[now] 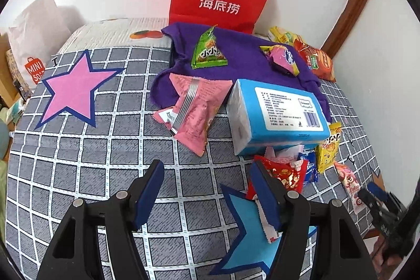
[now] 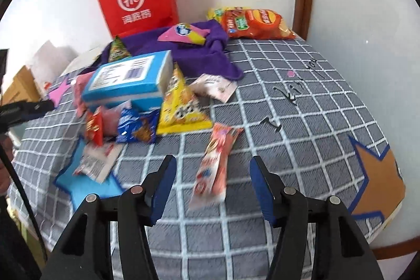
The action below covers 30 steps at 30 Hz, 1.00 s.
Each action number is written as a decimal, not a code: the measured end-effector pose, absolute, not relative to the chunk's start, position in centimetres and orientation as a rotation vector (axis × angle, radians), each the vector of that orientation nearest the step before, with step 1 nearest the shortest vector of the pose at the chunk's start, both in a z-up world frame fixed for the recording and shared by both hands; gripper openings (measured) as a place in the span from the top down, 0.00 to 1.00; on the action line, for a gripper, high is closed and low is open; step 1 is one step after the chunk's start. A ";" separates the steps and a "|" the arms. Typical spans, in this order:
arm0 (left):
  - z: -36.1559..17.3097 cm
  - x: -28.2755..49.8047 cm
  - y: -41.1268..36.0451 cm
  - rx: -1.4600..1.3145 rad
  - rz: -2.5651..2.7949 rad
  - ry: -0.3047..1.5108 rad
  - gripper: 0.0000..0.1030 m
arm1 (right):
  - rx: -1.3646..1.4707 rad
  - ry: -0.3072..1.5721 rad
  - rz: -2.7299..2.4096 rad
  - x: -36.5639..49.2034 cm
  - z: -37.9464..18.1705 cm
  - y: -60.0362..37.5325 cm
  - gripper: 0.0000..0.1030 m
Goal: Organize snacks
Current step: 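Grasp the pink strawberry stick snack with the right tool while the left tool grasps the pink striped bag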
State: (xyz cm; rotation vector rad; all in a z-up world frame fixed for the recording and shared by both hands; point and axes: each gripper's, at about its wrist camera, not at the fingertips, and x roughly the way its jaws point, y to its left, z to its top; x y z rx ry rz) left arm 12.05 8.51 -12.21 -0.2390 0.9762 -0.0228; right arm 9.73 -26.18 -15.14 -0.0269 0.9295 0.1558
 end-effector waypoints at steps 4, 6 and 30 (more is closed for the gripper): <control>-13.2 12.6 8.8 -0.228 -0.007 0.996 0.36 | -0.037 1.015 0.132 12.5 -17.1 -26.1 0.54; -13.5 12.8 9.1 -0.229 0.000 1.002 0.36 | -0.042 1.061 0.128 13.5 -18.2 -26.0 0.64; -16.4 19.4 9.8 -0.182 0.013 1.016 0.36 | -0.074 0.892 0.129 14.1 -20.1 -25.9 0.74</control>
